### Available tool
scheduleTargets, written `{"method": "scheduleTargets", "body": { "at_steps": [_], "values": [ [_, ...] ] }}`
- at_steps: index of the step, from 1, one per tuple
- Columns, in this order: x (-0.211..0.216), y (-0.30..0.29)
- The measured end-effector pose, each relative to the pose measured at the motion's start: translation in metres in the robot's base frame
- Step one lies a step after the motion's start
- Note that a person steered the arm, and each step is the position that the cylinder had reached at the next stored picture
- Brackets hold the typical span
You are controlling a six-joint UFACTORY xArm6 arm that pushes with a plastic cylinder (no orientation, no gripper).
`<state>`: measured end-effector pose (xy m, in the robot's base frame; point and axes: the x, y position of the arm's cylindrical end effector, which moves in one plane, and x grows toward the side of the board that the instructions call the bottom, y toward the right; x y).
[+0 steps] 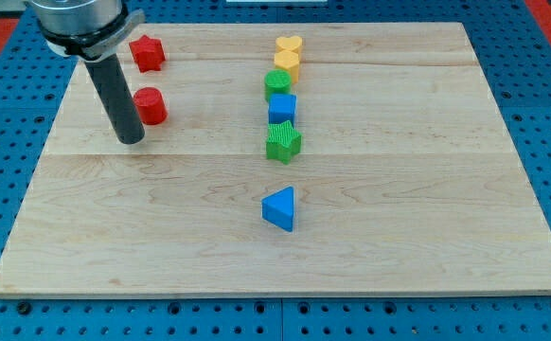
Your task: Push the red circle into the red star
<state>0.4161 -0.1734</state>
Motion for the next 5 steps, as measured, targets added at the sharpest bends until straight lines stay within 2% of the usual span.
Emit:
{"method": "scheduleTargets", "body": {
  "at_steps": [3,4,5],
  "values": [
    [-0.119,0.014],
    [-0.138,0.019],
    [-0.143,0.062]
  ]
}}
